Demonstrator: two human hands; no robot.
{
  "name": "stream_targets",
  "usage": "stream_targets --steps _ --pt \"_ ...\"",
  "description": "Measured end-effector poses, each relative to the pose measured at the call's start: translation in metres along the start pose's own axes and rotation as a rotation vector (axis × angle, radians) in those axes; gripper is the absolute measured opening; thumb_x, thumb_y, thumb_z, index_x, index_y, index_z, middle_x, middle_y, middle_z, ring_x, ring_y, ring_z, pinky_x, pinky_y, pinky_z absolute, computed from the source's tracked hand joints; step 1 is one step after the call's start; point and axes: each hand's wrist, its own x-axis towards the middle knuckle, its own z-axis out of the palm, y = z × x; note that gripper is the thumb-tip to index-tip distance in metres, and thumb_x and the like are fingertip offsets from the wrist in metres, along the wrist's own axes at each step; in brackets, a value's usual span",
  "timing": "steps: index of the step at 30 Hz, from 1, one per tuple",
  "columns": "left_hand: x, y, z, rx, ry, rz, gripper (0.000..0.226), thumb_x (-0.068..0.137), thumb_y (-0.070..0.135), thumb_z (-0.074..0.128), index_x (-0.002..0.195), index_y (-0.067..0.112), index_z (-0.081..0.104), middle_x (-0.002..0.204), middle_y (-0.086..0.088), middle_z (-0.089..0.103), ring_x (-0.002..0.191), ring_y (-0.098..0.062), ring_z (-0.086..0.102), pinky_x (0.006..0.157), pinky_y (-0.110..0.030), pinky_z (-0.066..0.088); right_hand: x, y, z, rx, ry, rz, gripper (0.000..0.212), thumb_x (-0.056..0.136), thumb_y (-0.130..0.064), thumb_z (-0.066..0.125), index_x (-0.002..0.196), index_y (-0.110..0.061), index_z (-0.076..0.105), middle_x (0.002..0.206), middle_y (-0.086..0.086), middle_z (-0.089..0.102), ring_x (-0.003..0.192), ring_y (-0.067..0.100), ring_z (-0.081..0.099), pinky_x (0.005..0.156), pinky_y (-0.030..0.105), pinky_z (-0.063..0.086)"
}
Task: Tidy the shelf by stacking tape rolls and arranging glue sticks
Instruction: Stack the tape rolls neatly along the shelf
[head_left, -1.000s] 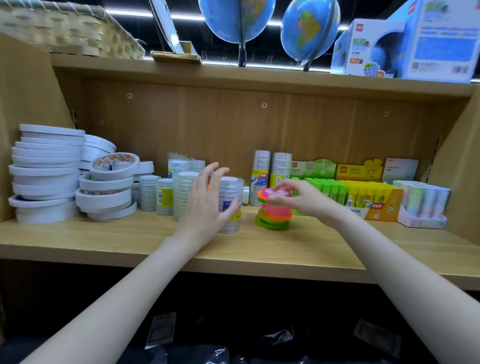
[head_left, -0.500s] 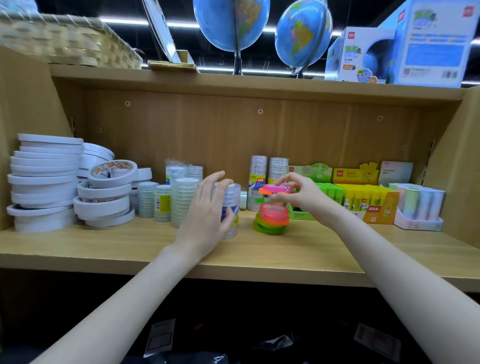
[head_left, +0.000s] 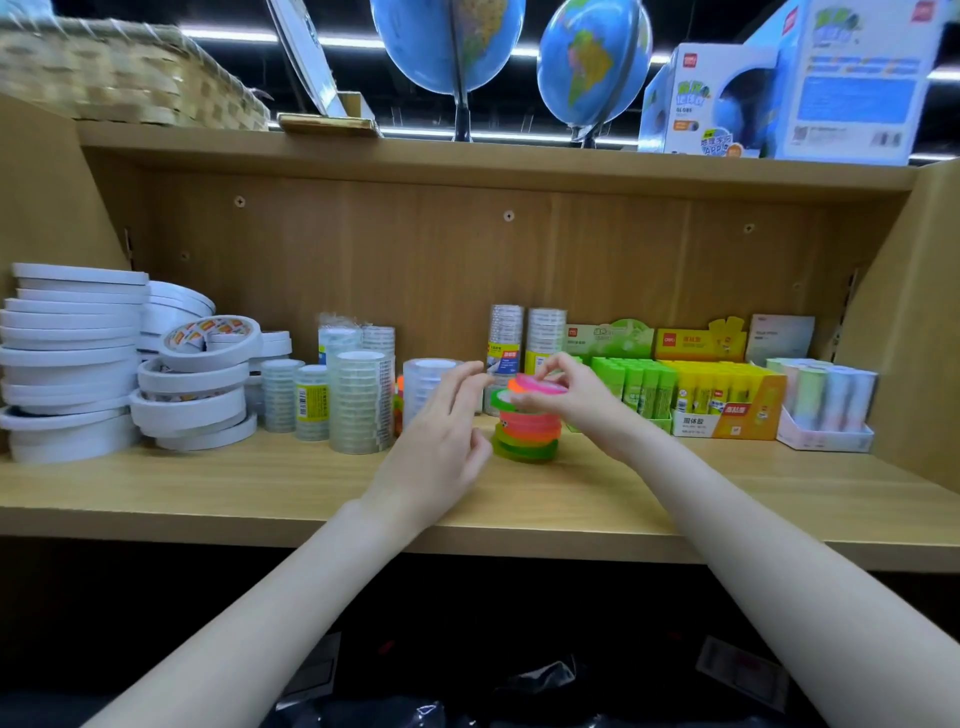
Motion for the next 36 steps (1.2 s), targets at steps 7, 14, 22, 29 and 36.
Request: stream_targets --steps 7,14,22,29,36 --pt "0.002 0.01 0.001 -0.072 -0.177 -0.082 0.057 0.092 0.015 0.049 0.143 0.01 0.024 0.145 -0.002 0.031 0.116 -0.015 0.051 0.091 -0.013 0.028 -0.01 -0.01 -0.049 0.025 0.085 0.028 0.027 0.078 -0.021 0.072 0.092 -0.018 0.048 0.101 0.011 0.061 0.089 0.021 0.054 0.086 0.037 0.047" --pt "0.037 0.017 0.043 -0.382 -0.372 -0.545 0.101 0.082 0.041 0.065 0.147 0.009 -0.005 0.152 -0.014 0.022 0.138 -0.025 0.025 0.113 -0.039 0.024 -0.056 0.016 -0.045 -0.555 -0.273 0.064 0.04 0.074 -0.038 0.075 0.103 -0.025 0.05 0.109 -0.005 0.055 0.098 0.011 0.052 0.083 0.024 0.042" --pt "0.041 0.011 0.05 -0.327 -0.394 -0.561 0.088 0.084 0.024 0.065 0.148 0.012 0.005 0.147 -0.01 0.036 0.131 -0.023 0.039 0.104 -0.032 0.035 -0.049 0.014 -0.046 -0.525 -0.174 0.078 0.043 0.077 -0.029 0.074 0.113 -0.021 0.053 0.112 -0.004 0.057 0.099 0.012 0.057 0.089 0.027 0.047" --pt "0.039 0.005 0.052 -0.369 -0.325 -0.541 0.097 0.078 0.019 0.07 0.148 0.018 0.003 0.149 -0.007 0.032 0.133 -0.021 0.036 0.108 -0.035 0.034 -0.034 0.006 -0.053 -0.395 -0.294 0.085 0.052 0.078 -0.035 0.071 0.123 -0.023 0.049 0.123 -0.001 0.057 0.109 0.01 0.054 0.093 0.025 0.044" --pt "0.038 0.008 0.047 -0.431 -0.331 -0.578 0.094 0.084 0.014 0.063 0.148 0.017 -0.006 0.146 -0.008 0.037 0.129 -0.018 0.04 0.087 -0.017 0.031 0.014 -0.021 -0.021 -0.335 -0.281 -0.066 0.03 0.082 -0.028 0.069 0.108 -0.017 0.061 0.116 0.006 0.062 0.103 0.012 0.057 0.08 0.02 0.045"
